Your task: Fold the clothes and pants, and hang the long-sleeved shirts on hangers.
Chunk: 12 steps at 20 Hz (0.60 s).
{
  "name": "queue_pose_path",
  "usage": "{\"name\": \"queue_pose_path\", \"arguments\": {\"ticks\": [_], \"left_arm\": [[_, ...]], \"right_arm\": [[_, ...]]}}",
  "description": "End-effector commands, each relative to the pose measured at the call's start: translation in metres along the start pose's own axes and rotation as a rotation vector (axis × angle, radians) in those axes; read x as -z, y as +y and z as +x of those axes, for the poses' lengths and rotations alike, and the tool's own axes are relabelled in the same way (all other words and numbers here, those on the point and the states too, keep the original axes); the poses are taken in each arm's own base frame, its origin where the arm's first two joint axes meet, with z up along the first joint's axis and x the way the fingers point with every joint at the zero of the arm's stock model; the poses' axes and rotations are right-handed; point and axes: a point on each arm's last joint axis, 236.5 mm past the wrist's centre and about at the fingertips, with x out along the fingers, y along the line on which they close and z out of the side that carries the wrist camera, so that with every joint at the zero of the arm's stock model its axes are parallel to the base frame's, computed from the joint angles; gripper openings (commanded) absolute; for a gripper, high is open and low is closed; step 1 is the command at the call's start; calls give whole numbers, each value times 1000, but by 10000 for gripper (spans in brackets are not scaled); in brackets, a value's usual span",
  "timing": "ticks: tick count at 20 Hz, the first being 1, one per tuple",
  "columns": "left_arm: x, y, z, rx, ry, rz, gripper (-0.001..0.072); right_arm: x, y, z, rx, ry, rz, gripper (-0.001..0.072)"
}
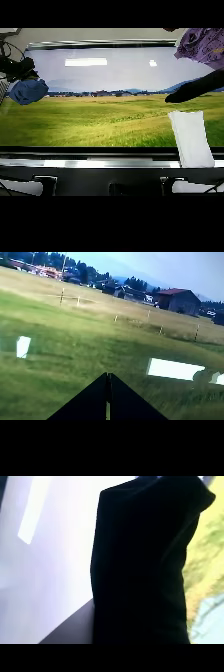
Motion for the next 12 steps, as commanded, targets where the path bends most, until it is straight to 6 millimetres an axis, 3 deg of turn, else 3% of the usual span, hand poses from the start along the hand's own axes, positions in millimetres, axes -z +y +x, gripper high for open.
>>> {"name": "queue_pose_path", "arguments": {"ticks": [1, 4, 12], "left_arm": [[1, 0, 0, -2, 5, 0, 15], [2, -1, 0, 5, 7, 0, 15], [4, -11, 0, 46, 19, 7, 15]], "right_arm": [[5, -35, -17, 159, -4, 67, 23], [11, -67, -37, 306, -17, 143, 23], [35, -107, -77, 508, 18, 189, 23]]}}
